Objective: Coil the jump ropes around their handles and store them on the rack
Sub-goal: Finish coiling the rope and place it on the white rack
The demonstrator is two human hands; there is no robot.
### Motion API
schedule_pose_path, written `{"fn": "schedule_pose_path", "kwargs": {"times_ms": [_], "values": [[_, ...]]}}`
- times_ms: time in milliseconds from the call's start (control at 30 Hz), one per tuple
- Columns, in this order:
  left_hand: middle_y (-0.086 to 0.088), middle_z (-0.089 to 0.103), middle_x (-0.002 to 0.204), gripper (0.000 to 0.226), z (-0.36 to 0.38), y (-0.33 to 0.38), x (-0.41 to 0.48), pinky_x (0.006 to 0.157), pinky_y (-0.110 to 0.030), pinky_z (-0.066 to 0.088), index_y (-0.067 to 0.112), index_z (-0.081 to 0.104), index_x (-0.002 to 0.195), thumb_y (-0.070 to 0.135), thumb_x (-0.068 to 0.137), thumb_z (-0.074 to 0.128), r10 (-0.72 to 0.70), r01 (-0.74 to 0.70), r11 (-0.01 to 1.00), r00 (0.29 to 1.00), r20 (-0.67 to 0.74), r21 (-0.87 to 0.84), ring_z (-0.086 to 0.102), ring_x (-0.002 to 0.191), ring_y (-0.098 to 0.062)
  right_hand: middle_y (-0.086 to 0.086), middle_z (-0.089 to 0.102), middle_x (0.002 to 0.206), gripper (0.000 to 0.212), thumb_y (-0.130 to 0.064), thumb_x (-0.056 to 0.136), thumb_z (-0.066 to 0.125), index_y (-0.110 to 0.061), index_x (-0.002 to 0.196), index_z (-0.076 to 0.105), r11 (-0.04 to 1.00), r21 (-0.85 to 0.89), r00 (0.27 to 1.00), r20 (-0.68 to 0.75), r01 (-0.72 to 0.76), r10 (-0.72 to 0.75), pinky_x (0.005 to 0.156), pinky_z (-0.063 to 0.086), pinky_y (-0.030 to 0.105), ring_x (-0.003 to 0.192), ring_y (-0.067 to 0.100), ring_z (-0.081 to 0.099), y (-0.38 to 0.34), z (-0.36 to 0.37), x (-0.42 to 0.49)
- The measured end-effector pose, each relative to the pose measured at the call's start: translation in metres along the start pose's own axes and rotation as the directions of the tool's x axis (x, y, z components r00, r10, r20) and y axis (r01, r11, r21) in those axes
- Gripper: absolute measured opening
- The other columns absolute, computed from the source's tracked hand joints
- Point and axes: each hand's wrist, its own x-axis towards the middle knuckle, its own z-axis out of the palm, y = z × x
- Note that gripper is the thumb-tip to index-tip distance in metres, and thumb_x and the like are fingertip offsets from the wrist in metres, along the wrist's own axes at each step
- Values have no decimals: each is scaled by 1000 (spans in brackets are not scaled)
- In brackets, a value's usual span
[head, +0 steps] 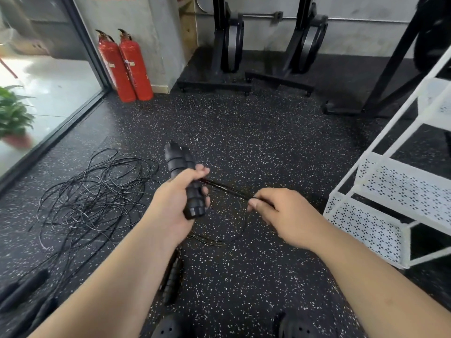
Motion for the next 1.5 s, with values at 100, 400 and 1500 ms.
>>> {"fn": "schedule_pose_path", "kwargs": {"times_ms": [100,400,1500], "values": [[-17,76,108,36,3,0,-6,55,-31,54,8,69,124,4,89,77,7,8,953,999,-49,302,60,61,-15,-3,64,64,26,-44,111,48,-35,100,71,1000,-12,989,-144,-21,19,48,38,23,46,4,46,2,-3,1],[14,67,117,59,0,-15,-21,76,-34,51,43,47,141,36,87,69,314,-272,-355,866,388,894,66,98,-20,-11,69,118,30,-44,111,46,-34,130,67,975,-88,925,-343,-203,162,87,54,37,97,14,65,14,-12,8],[-3,63,83,45,30,-40,-26,62,-34,47,18,70,106,47,78,89,105,-120,979,990,99,164,53,63,-16,-29,62,73,25,-35,112,49,-36,119,72,984,152,915,-402,90,-22,65,41,12,76,-6,62,-38,15,-3]]}}
